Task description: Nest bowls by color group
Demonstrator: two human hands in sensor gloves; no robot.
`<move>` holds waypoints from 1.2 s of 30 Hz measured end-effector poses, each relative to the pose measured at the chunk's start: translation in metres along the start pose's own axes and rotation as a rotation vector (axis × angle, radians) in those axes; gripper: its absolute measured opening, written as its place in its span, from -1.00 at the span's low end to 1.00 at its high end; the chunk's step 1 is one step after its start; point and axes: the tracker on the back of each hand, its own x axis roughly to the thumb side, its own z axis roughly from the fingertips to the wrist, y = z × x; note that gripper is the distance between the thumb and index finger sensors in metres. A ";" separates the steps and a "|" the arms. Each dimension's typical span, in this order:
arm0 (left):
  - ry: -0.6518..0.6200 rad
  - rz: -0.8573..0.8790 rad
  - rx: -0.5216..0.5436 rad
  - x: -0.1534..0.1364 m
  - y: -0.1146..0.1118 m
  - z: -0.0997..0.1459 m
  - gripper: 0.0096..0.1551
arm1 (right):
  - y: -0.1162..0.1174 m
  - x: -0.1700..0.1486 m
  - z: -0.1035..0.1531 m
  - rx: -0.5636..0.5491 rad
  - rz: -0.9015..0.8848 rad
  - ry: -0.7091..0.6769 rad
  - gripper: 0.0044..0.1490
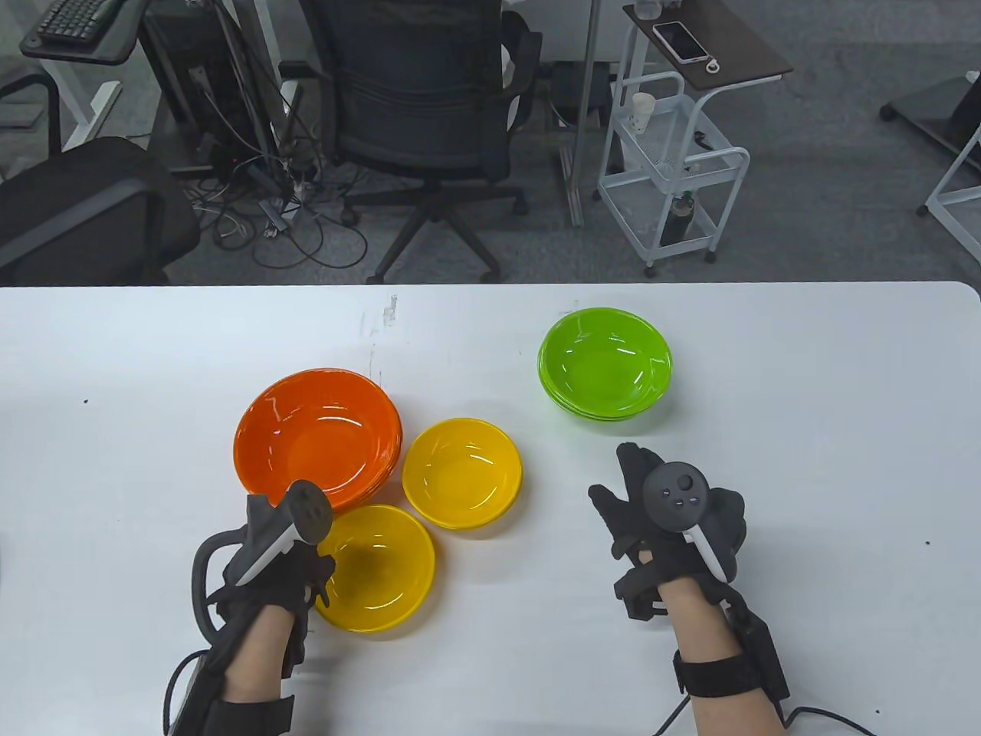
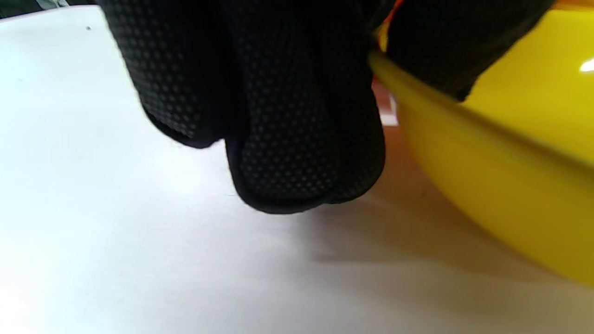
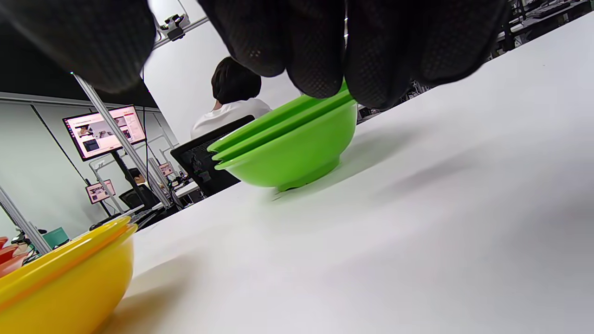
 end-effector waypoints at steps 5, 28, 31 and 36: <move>-0.067 0.100 0.001 -0.004 0.006 0.004 -0.47 | 0.000 0.000 0.000 0.007 -0.001 0.004 -0.03; -0.259 0.339 0.283 0.050 0.050 0.039 -0.37 | 0.000 -0.004 0.000 0.027 -0.015 0.022 -0.02; -0.195 0.365 0.344 0.061 0.048 0.033 -0.32 | -0.001 -0.006 -0.001 0.028 -0.033 0.032 -0.03; -0.113 0.384 0.447 0.077 0.040 0.024 -0.29 | -0.003 -0.009 -0.002 0.029 -0.050 0.036 -0.03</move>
